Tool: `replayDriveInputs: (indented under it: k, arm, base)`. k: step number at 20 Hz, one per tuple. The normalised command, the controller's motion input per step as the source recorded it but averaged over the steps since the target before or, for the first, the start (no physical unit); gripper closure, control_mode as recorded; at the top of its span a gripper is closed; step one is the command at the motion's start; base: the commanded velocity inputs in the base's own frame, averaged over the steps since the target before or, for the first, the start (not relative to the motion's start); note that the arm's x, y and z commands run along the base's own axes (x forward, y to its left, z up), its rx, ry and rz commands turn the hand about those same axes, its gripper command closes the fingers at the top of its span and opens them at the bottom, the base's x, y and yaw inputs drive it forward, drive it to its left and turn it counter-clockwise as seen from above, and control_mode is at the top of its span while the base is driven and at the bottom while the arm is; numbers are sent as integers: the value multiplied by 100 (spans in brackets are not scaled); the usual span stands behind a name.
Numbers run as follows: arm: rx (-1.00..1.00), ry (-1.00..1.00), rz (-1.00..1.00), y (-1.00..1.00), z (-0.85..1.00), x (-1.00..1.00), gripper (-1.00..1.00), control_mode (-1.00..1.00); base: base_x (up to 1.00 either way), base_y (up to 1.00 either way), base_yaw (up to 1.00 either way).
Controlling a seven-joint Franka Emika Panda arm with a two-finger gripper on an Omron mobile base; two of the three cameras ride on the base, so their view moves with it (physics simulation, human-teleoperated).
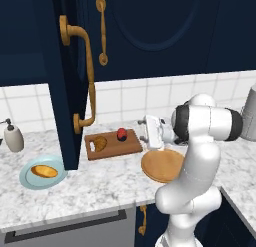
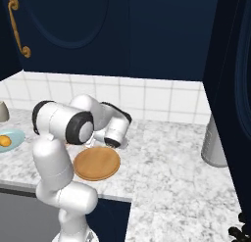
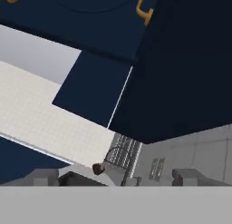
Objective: From the different types of pastries on the counter, select a croissant and place it on the cutting board. Then retrieve a jar of jam from the cabinet and place it alongside the croissant on the cutting board.
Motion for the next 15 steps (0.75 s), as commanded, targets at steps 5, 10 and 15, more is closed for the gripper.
replayDriveInputs:
  k: [5,10,15]
  arm:
    - [23,29,-4,-66,100,-100,-100,-100]
    - [-17,38,0,-29,100,-100,-100,-100]
    - [-20,29,0,-28,100,-100,-100,-100]
  base:
    - [0,0,0]
    - [0,0,0]
    - [0,0,0]
